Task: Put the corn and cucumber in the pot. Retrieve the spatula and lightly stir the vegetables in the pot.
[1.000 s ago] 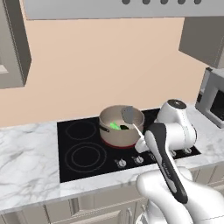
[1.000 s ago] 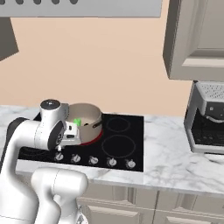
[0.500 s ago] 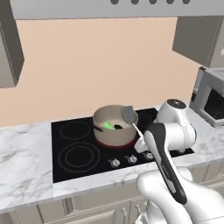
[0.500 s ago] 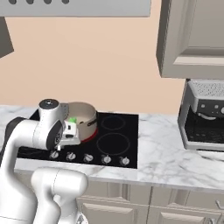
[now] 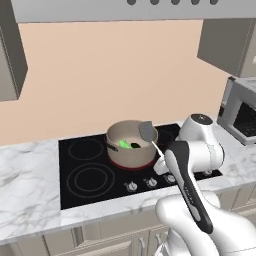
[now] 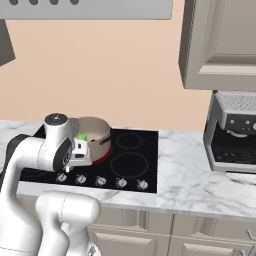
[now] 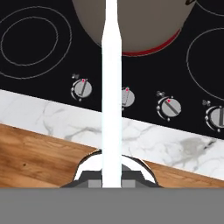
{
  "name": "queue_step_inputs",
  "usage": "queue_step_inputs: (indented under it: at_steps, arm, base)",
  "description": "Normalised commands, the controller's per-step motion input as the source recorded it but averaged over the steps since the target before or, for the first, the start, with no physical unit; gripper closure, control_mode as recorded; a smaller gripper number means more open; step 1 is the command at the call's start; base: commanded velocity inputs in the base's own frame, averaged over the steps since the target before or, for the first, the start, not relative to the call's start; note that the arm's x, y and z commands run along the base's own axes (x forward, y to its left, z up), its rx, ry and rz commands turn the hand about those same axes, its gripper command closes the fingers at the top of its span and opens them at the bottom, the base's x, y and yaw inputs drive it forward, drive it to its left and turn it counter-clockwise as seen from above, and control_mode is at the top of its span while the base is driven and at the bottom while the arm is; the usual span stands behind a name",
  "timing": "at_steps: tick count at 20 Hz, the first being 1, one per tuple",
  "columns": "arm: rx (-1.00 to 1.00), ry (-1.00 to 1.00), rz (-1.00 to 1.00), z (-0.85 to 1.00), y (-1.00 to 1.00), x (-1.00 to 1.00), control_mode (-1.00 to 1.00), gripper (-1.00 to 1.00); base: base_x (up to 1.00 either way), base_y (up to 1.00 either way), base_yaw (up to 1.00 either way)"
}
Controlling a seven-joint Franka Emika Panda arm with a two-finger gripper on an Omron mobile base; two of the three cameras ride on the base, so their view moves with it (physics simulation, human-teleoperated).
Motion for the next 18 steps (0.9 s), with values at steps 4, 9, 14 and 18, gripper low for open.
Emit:
queue_step_inputs:
  at_steps: [4, 9, 14, 18]
  arm:
    - [-0.02, 0.19, 0.0, 0.13, 0.0, 0.4, -1.0, 1.0]
    - [-0.07, 0.32, 0.04, 0.4, 0.0, 0.55, -1.0, 1.0]
    - [-0.18, 0.14, 0.06, 0.08, 0.0, 0.59, -1.0, 1.0]
    - [-0.07, 0.0, 0.0, 0.0, -0.17, 0.77, -1.0, 1.0]
  base:
    - [0.0, 0.0, 0.0]
    - [0.0, 0.0, 0.0]
    - [0.0, 0.0, 0.0]
    - [0.0, 0.0, 0.0]
